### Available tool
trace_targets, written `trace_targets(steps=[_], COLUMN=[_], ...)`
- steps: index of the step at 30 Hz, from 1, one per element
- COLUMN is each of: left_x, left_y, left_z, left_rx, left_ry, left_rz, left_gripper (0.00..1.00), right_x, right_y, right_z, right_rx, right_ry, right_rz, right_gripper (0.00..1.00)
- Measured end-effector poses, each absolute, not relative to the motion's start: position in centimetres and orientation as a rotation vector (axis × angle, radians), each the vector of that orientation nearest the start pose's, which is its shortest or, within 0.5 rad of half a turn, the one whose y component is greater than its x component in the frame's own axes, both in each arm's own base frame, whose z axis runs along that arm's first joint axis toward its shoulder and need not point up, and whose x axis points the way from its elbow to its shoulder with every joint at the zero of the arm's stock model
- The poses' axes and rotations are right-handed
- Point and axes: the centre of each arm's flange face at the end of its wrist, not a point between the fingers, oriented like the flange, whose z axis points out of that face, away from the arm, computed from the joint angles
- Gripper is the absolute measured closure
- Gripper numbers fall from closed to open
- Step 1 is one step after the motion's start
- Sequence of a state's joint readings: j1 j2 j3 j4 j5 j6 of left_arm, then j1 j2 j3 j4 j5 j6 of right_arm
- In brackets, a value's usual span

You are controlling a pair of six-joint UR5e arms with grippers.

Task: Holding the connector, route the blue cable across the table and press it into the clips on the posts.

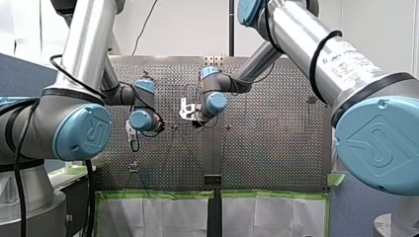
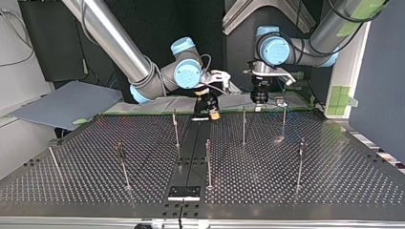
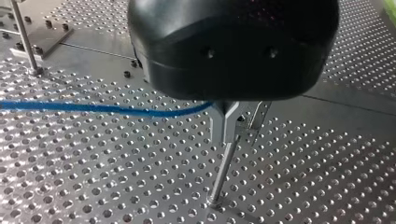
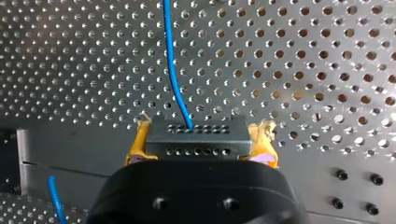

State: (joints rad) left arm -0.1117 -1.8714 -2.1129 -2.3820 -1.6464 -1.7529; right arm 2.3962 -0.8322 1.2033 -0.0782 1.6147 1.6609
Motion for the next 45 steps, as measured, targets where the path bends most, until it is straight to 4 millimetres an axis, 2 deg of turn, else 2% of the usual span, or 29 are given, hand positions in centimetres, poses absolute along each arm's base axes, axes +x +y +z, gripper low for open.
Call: trace_targets(steps=[7,16,28,35,45], left_x=[46.5,48.0,50.0,51.4,51.3], left_y=[-17.6,-17.8,-17.4,-17.0,-16.3], left_z=[16.7,14.4,15.1,13.4,12.3], left_rx=[-0.124,-0.13,-0.145,-0.15,-0.143], left_ry=[1.641,1.655,1.628,1.666,1.716], left_rz=[-0.173,-0.195,-0.203,-0.191,-0.16], left_gripper=[1.0,1.0,1.0,1.0,1.0], right_x=[61.2,60.9,60.9,60.9,60.7], right_y=[-39.6,-40.2,-41.3,-41.5,-41.8], right_z=[20.8,20.7,20.6,20.5,20.4], right_rx=[-2.647,-2.646,-2.603,-2.597,-2.599], right_ry=[1.244,1.248,1.256,1.257,1.261], right_rz=[-2.031,-2.034,-2.1,-2.108,-2.108], right_gripper=[1.0,1.0,1.0,1.0,1.0])
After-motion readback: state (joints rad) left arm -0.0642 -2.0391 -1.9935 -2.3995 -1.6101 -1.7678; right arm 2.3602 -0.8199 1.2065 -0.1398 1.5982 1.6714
